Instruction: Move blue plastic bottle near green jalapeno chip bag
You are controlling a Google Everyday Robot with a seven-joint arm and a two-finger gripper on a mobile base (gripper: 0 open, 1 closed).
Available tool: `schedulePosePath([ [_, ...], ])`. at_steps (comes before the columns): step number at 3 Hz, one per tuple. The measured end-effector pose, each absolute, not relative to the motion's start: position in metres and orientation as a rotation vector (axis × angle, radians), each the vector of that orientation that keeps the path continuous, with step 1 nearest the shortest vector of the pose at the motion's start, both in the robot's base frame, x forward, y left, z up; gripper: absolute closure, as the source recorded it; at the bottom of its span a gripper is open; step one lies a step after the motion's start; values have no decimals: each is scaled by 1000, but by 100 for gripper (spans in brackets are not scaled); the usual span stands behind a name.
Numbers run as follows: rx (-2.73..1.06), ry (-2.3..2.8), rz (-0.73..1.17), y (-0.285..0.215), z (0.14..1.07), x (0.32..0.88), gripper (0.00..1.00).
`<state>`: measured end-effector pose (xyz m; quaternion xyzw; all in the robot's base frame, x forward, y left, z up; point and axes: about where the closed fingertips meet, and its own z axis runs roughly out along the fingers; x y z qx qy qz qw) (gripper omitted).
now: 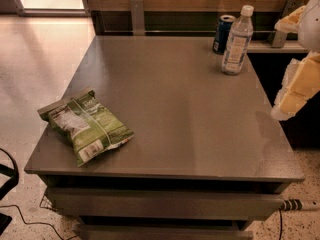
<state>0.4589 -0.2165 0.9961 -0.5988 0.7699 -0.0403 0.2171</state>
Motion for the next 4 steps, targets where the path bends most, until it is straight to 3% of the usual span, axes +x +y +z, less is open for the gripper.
schedulePosePath([
  [4,-1223,1862,169,-266,991,542,0],
])
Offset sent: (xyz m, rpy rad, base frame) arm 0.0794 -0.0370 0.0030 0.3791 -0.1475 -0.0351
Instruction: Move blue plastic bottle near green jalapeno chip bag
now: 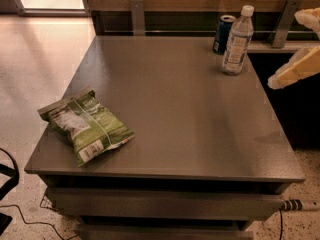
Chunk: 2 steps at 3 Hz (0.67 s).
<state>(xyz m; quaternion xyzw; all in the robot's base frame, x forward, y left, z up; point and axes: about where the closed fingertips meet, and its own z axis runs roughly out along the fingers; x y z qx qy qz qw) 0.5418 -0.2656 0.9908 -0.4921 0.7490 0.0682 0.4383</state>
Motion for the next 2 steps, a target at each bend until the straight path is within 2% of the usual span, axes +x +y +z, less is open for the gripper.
schedulePosePath([
  [2,-1132,1853,174,-274,985,558,0],
])
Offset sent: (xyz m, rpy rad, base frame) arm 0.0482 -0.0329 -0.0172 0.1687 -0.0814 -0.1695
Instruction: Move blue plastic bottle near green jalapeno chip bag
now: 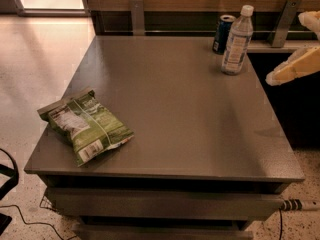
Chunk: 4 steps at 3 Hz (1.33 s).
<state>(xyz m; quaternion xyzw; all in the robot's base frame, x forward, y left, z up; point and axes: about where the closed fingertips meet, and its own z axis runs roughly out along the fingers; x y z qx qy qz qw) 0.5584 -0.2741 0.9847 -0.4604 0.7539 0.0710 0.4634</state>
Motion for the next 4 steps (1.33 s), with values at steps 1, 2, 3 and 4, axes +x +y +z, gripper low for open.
schedulePosePath([
  [1,-967,1818,183,-299,980,591,0],
  [2,-836,1787,206,-317,972,621,0],
  [3,-758,1772,256,-326,958,651,0],
  [4,-720,1792,347,-325,934,676,0],
])
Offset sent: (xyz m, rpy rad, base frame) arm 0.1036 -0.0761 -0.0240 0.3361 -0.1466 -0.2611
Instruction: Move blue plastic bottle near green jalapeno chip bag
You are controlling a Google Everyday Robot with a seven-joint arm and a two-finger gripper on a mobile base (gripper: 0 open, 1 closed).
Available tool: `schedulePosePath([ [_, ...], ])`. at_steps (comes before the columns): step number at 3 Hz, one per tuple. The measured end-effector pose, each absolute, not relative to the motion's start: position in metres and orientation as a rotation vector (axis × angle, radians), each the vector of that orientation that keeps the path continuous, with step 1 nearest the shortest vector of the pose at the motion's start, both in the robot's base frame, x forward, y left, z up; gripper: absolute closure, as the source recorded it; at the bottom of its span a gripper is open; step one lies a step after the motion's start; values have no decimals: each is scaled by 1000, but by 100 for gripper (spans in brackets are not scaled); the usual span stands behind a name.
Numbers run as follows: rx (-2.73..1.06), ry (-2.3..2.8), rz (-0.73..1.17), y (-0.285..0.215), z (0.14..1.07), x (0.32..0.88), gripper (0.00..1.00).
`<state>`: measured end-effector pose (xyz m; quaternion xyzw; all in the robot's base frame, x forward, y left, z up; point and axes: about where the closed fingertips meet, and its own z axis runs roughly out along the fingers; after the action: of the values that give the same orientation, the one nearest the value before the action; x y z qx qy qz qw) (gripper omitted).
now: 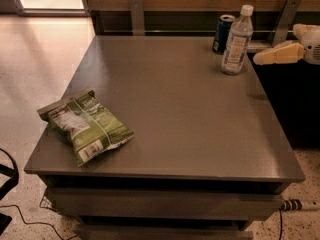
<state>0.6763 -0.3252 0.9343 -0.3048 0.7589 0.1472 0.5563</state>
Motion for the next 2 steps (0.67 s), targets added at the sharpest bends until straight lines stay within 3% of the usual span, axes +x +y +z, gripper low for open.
schedulePosePath([
  [2,-707,1783,561,-300,887,711,0],
])
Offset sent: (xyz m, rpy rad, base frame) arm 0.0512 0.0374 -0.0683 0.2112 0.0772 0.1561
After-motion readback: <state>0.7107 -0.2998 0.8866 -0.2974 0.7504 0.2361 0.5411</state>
